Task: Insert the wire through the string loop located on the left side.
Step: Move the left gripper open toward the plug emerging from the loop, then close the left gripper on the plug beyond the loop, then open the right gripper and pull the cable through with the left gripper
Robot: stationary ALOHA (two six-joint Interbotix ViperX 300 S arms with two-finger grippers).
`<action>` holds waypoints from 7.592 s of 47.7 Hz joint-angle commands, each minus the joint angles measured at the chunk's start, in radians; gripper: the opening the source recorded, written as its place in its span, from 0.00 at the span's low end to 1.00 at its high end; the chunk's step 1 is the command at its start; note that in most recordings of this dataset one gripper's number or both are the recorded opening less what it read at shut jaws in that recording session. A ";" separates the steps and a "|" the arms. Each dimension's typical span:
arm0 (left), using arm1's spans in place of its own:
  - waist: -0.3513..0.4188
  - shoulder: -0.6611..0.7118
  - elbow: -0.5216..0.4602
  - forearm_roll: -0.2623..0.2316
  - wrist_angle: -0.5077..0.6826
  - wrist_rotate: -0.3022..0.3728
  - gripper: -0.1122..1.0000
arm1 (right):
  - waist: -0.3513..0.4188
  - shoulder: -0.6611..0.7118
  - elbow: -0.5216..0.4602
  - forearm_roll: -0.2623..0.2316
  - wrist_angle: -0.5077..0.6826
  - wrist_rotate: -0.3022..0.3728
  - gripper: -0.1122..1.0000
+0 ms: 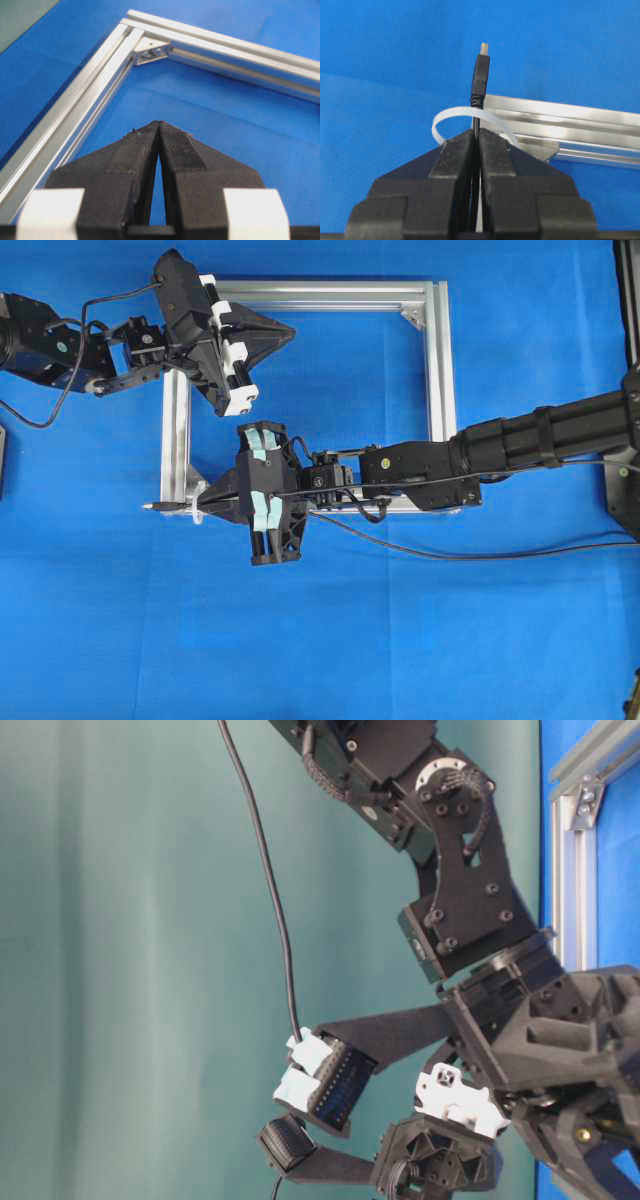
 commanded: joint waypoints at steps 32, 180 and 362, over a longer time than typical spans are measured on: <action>-0.003 -0.368 0.403 0.002 -0.006 0.000 0.10 | -0.002 -0.023 -0.014 -0.002 0.008 0.000 0.10; -0.397 -0.273 0.446 0.014 0.067 0.012 0.91 | -0.003 -0.023 -0.009 -0.002 0.008 0.002 0.10; -0.468 -0.983 0.483 0.015 0.907 -0.152 0.16 | 0.023 -0.060 0.046 -0.002 0.043 0.011 0.90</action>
